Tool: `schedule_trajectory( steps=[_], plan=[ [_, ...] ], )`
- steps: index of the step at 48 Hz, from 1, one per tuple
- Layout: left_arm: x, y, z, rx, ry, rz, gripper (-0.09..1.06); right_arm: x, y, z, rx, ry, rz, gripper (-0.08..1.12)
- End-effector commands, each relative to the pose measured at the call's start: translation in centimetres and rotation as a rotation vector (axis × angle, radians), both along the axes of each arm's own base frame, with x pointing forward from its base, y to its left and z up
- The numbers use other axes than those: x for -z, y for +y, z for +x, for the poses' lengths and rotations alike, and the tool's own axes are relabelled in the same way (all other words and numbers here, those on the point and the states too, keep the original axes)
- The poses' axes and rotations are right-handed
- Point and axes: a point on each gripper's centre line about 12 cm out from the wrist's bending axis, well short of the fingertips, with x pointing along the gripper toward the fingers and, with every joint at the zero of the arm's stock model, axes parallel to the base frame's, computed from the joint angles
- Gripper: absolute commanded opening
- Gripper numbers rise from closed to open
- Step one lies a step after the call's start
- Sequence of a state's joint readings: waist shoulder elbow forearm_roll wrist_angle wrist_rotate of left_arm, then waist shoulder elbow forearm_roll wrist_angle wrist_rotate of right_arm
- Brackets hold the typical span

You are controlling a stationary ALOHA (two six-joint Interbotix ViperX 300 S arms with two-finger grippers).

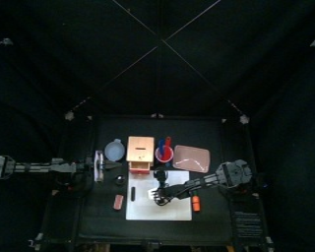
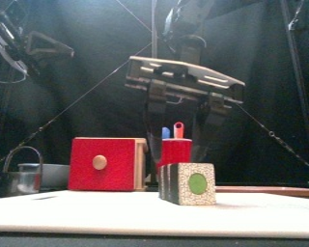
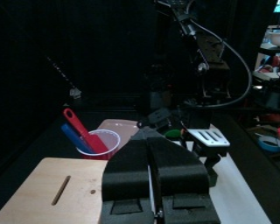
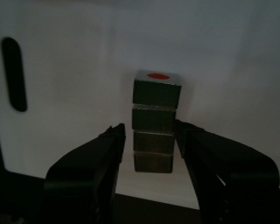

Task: Place sushi on board then cut the sushi with the knife then place the pieces on the plate
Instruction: Pick knife at handle with right hand

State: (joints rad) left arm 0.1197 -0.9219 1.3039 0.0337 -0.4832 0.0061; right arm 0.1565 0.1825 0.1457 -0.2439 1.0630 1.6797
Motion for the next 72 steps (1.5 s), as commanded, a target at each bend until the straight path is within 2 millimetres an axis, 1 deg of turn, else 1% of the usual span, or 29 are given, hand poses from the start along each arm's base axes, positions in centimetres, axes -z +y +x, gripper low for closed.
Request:
schedule_trajectory(
  steps=[1,4,6,9,13,18,20,25,27,30,34,36,38,40,42,46,51,56,59,64,72],
  plan=[
    [-1.1,0.1,0.3,-0.005,-0.032,0.001,0.1,-4.8,-1.9,-2.9,-0.014,-0.042,-0.069,0.83],
    [-1.2,0.2,0.3,-0.008,-0.035,0.001,0.1,-6.0,-3.0,-4.1,-0.091,-0.063,-0.097,0.83],
    [-1.2,0.4,0.3,-0.018,-0.034,0.0,0.1,-6.7,-3.8,-4.8,-0.21,-0.085,-0.119,0.83],
    [-1.2,0.7,0.2,-0.036,-0.037,-0.008,0.1,-6.9,-5.2,-5.6,-0.365,-0.1,-0.126,0.83],
    [-1.2,1.3,0.2,-0.065,-0.04,-0.03,0.1,-6.2,-8.5,-6.6,-0.506,-0.098,-0.143,0.83],
    [-0.8,1.9,0.0,-0.104,-0.034,-0.057,0.1,-6.4,-12.3,-7.3,-0.698,-0.092,-0.238,0.83],
    [-0.8,2.3,-0.1,-0.123,-0.033,-0.064,0.1,-6.6,-14.3,-7.8,-0.731,-0.074,-0.257,0.83],
    [-0.9,2.6,-0.1,-0.14,-0.038,-0.085,0.1,-7.2,-17.9,-8.8,-0.764,-0.086,-0.269,0.83],
    [-0.9,2.7,-0.1,-0.147,-0.039,-0.096,0.1,-7.6,-19.7,-9.1,-0.781,-0.099,-0.275,0.83],
    [-0.9,2.9,-0.1,-0.157,-0.044,-0.114,0.1,-8.1,-22.1,-9.7,-0.809,-0.139,-0.23,0.83],
    [-0.8,3.0,-0.1,-0.163,-0.041,-0.125,0.1,-8.1,-23.6,-9.7,-0.868,-0.207,-0.124,0.83],
    [-0.6,3.0,0.0,-0.165,-0.036,-0.131,0.1,-7.8,-24.8,-9.5,-0.888,-0.242,-0.072,0.83],
    [-0.6,3.1,0.0,-0.169,-0.034,-0.136,0.1,-7.4,-25.7,-9.4,-0.887,-0.248,-0.038,0.83],
    [-0.4,3.1,0.0,-0.171,-0.028,-0.141,0.1,-7.0,-27.0,-9.0,-0.902,-0.223,-0.007,0.83],
    [-0.3,3.2,0.1,-0.173,-0.023,-0.145,0.1,-6.9,-27.5,-8.7,-0.919,-0.199,0.006,0.83],
    [-0.1,3.2,0.1,-0.177,-0.013,-0.148,0.1,-6.7,-28.9,-7.4,-0.951,-0.162,0.033,0.83],
    [0.4,3.6,-0.1,-0.197,-0.005,-0.158,0.1,-6.5,-29.8,-6.0,-0.973,-0.159,0.066,0.83],
    [0.7,3.7,-0.3,-0.209,0.002,-0.17,0.1,-6.7,-30.4,-5.3,-0.991,-0.152,0.082,0.83],
    [0.8,3.7,-0.3,-0.211,0.006,-0.174,0.1,-6.7,-30.5,-4.8,-1.01,-0.151,0.095,0.83],
    [0.8,3.8,-0.3,-0.212,0.005,-0.177,0.1,-6.1,-29.9,-3.8,-1.066,-0.154,0.136,0.81],
    [1.0,3.8,-0.4,-0.217,0.008,-0.187,0.1,-5.4,-29.6,-2.8,-1.094,-0.155,0.16,0.75]
  ],
)
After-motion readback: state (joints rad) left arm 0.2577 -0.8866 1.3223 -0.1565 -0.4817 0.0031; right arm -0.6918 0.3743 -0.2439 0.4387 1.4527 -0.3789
